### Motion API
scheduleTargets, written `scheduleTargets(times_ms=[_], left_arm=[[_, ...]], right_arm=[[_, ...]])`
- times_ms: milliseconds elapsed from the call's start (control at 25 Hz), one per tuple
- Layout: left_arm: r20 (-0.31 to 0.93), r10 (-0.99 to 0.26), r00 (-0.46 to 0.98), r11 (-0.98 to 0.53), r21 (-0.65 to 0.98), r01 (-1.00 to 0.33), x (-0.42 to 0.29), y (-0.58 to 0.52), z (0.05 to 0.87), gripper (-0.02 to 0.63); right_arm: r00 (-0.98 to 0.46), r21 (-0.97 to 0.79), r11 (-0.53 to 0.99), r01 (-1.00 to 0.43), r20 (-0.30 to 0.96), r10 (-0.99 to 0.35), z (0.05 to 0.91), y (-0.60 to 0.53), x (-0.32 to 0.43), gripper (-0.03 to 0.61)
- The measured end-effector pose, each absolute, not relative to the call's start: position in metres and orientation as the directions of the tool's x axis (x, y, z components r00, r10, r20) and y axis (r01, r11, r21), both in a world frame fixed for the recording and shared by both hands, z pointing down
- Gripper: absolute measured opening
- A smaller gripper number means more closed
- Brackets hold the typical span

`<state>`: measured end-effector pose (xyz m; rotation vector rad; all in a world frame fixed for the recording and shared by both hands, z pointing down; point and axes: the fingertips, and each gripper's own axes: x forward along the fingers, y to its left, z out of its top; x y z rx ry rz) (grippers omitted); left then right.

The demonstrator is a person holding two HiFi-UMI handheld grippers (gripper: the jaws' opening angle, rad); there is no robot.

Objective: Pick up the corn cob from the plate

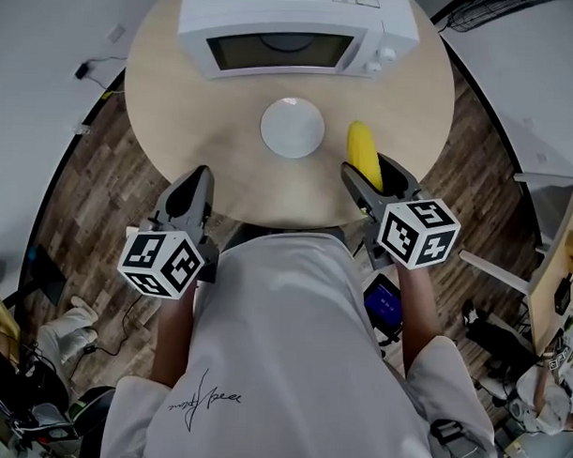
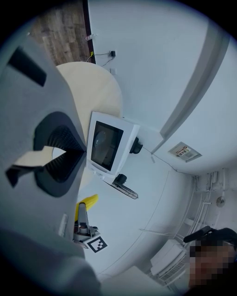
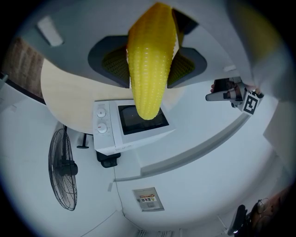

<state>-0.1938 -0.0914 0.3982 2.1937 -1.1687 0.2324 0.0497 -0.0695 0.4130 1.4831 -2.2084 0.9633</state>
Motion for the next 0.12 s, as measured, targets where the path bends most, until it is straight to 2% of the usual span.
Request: scheduleTargets(times_ms=[120], left_arm=[[0.433,-0.680,0.592,-0.407,0.448,-0.796,-0.1938,-0.0891,0.3987,-0.008]], right_arm=[[-0.415,-0.355,0.239,-0.904,0.588,-0.694,0.4110,-0.0689,0.0507,0.268]])
